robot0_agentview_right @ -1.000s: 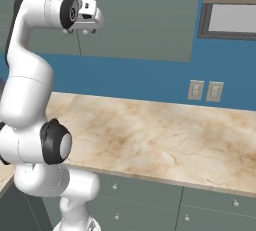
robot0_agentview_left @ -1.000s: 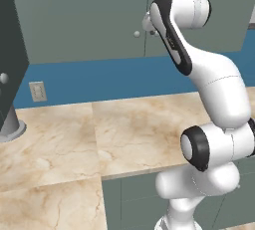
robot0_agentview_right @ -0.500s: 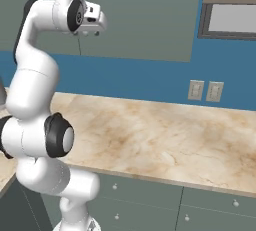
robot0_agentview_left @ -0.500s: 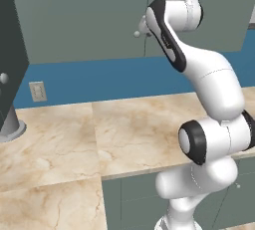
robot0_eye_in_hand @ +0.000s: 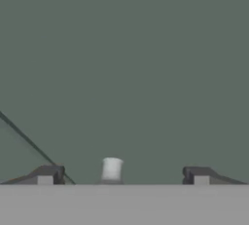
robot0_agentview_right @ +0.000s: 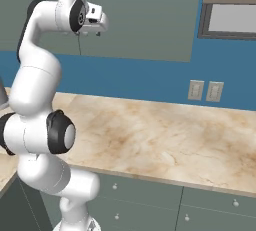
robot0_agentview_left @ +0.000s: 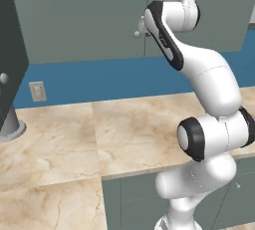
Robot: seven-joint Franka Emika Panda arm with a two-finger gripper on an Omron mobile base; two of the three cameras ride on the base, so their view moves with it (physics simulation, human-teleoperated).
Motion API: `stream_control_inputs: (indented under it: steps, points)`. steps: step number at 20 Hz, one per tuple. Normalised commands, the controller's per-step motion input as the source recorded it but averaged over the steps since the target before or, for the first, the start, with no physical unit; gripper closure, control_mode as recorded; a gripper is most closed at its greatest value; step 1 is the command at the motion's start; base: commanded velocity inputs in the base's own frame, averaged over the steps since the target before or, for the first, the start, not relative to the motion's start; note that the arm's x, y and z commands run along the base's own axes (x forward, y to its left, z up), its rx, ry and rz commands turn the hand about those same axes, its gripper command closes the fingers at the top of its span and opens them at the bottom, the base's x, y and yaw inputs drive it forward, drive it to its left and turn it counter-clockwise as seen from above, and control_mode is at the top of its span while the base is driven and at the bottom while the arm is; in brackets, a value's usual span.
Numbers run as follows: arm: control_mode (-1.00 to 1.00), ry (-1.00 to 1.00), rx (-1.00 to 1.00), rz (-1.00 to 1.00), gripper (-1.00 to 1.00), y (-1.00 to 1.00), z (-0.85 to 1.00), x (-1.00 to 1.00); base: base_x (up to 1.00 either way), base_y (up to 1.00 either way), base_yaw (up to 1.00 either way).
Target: Move the ketchup and mustard from the cabinet to the dining counter.
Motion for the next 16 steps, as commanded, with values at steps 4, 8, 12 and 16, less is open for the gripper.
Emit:
stream_control_inputs:
  steps: [4, 8, 12, 16]
  points:
    - [-1.0, 0.0, 0.0, 0.0, 1.0, 0.02, -0.02, 0.2, 0.0, 0.0, 0.0]
    - [-1.0, -0.01, 0.0, 0.0, 1.0, 0.0, -0.01, 0.0, 0.0, 0.0, 0.0]
    - [-1.0, -0.05, 0.0, 0.0, 1.0, -0.18, 0.0, -0.35, 0.0, 0.0, 0.0]
    - [-1.0, -0.04, 0.0, 0.0, 1.0, -0.43, 0.0, -0.76, 0.0, 0.0, 0.0]
